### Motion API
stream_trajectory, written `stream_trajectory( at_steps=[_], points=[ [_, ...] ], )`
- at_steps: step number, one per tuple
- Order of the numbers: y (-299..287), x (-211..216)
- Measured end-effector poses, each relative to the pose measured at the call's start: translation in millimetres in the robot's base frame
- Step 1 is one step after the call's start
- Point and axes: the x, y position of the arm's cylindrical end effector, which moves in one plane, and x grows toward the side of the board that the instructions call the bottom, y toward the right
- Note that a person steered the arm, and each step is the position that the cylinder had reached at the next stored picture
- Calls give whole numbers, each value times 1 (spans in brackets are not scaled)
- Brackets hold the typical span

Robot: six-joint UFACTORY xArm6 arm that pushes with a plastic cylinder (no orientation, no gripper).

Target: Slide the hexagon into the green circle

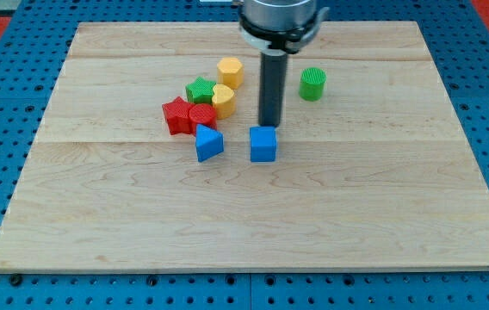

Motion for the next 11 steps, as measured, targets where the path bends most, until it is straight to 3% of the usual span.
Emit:
stream_trajectory(
  at_steps=[2,4,7,8,9,10,11],
  points=[
    [-13,-45],
    [-12,-48],
    [-19,-154],
    [-105,-150],
    [-146,-133],
    [-78,-128],
    [30,-128]
  ],
)
